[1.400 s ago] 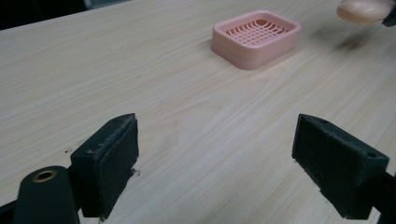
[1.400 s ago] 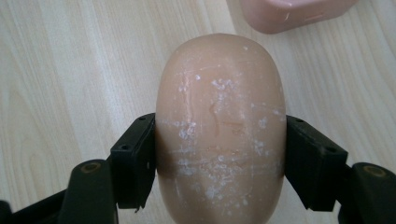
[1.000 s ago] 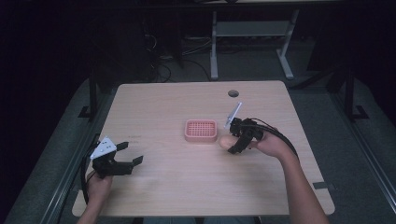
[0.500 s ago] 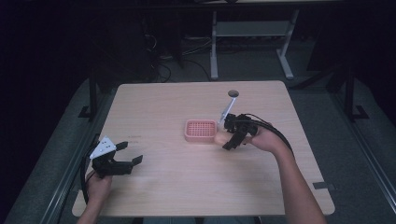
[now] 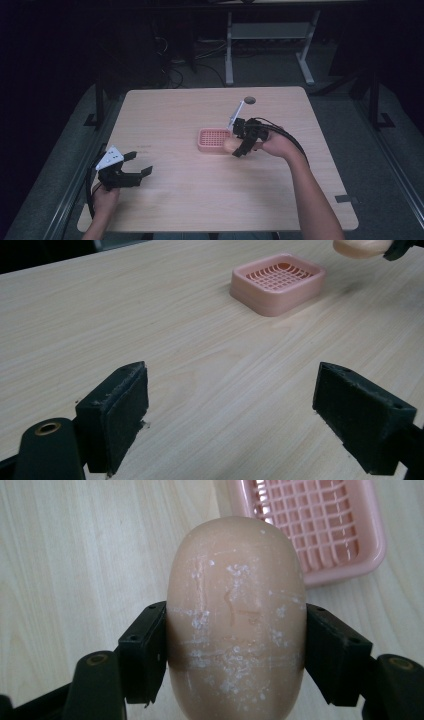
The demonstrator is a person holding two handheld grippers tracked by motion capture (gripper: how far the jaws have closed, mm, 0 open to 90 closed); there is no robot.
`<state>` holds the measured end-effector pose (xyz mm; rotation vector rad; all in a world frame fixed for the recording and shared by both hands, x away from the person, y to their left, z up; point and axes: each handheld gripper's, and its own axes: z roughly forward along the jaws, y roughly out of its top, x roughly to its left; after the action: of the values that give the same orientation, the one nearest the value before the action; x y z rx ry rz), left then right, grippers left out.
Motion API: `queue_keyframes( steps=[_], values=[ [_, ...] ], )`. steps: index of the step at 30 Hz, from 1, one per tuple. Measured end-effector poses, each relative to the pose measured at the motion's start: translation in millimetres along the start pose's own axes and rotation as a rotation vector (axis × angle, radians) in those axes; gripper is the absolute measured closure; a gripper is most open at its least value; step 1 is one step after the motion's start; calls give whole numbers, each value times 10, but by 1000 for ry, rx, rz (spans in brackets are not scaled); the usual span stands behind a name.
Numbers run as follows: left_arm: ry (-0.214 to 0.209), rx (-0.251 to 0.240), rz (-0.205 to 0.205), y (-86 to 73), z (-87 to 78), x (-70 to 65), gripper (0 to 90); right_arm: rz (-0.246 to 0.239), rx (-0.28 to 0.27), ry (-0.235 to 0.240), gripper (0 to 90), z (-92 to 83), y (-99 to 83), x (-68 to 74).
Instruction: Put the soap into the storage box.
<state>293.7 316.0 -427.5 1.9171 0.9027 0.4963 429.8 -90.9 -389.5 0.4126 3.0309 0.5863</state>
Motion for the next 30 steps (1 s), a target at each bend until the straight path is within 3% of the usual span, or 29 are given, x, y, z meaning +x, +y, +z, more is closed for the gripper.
queue_keyframes(
  steps=[23,30],
  values=[
    [0,-4,-3,4,6,-1,143,2,-2,19,318,59,172,-122],
    [-1,-4,-2,5,8,-1,143,-20,13,14,318,68,277,-182]
  ],
)
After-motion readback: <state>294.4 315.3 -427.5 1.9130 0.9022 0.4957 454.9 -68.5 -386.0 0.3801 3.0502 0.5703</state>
